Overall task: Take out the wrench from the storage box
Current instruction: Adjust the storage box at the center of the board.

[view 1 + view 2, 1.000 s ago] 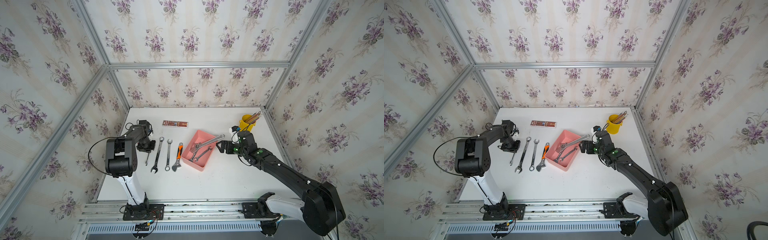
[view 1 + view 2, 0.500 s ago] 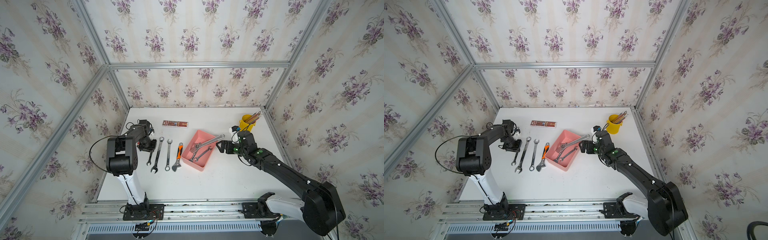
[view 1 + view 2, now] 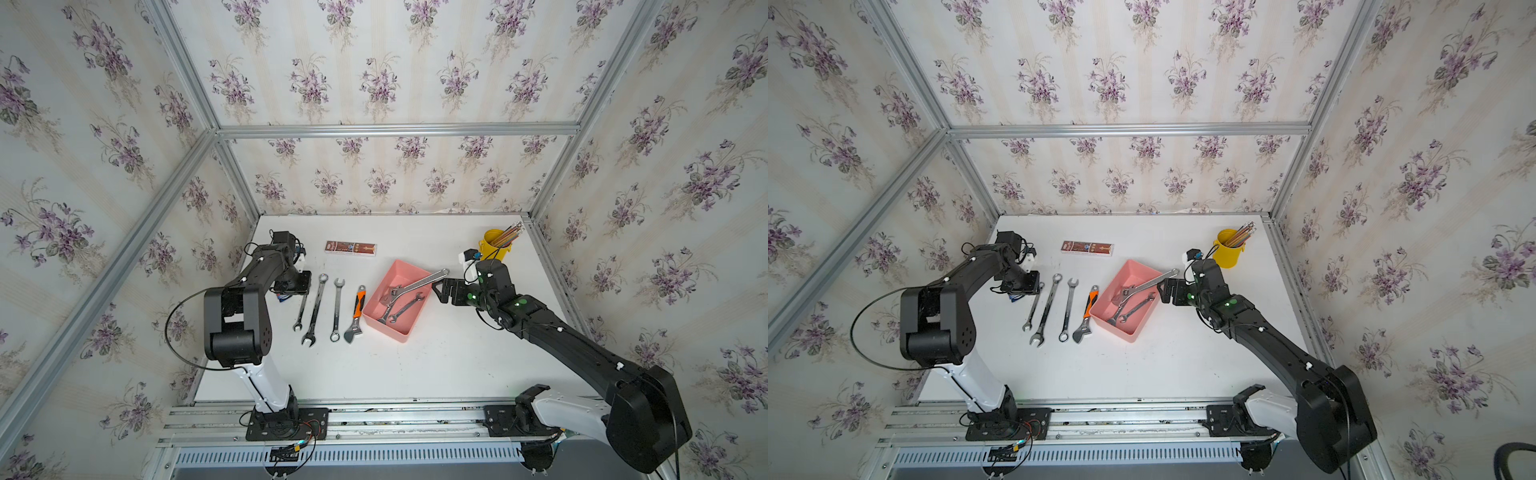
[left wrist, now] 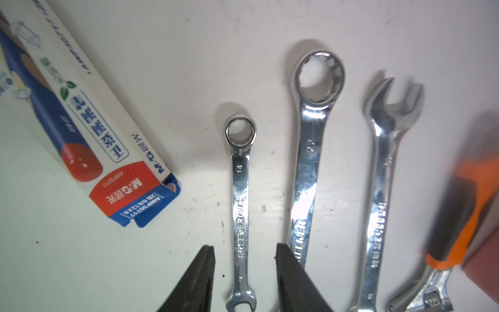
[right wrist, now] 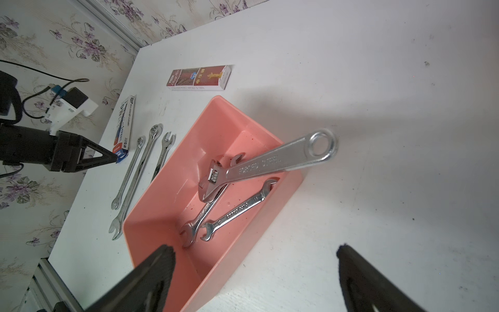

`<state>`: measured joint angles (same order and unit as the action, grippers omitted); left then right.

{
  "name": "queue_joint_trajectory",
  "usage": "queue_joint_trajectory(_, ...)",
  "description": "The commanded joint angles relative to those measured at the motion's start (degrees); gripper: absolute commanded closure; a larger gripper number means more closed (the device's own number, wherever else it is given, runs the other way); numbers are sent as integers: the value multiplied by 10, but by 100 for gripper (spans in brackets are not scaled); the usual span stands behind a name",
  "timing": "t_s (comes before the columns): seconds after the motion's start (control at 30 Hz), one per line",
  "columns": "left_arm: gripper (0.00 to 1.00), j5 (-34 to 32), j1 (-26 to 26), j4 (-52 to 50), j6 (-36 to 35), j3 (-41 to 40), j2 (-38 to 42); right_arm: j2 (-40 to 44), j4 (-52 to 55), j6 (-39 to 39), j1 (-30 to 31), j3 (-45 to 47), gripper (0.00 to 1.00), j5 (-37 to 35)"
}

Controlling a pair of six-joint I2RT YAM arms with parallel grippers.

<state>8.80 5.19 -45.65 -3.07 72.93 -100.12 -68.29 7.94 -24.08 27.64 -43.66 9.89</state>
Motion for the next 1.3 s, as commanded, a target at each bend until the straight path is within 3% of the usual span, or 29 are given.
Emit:
queue_joint_trajectory(0.0,50,58,-5,-3,24,-6,47,0,16,-14,10,-16,3,-13)
queue_joint_trajectory(0.27,35,199,-51,38,72,-37,131,-18,47,-75,79,-45,5,-63)
queue_joint_trajectory(0.6,30,222,-177,141,109,-85,134,-18,49,-124,113,-44,7,-103)
queue_joint_trajectory(0.73,31,191,-223,137,101,-56,94,-14,56,-122,114,-46,7,-113)
queue_joint_trajectory(1.03,40,90,-297,129,97,-8,18,-3,63,-114,114,-44,2,-131)
queue_joint_trajectory(1.17,59,59,-313,129,112,0,-1,0,66,-110,114,-44,1,-138)
queue_joint_trajectory(1.27,67,46,-321,127,119,4,-5,3,67,-109,114,-42,0,-141)
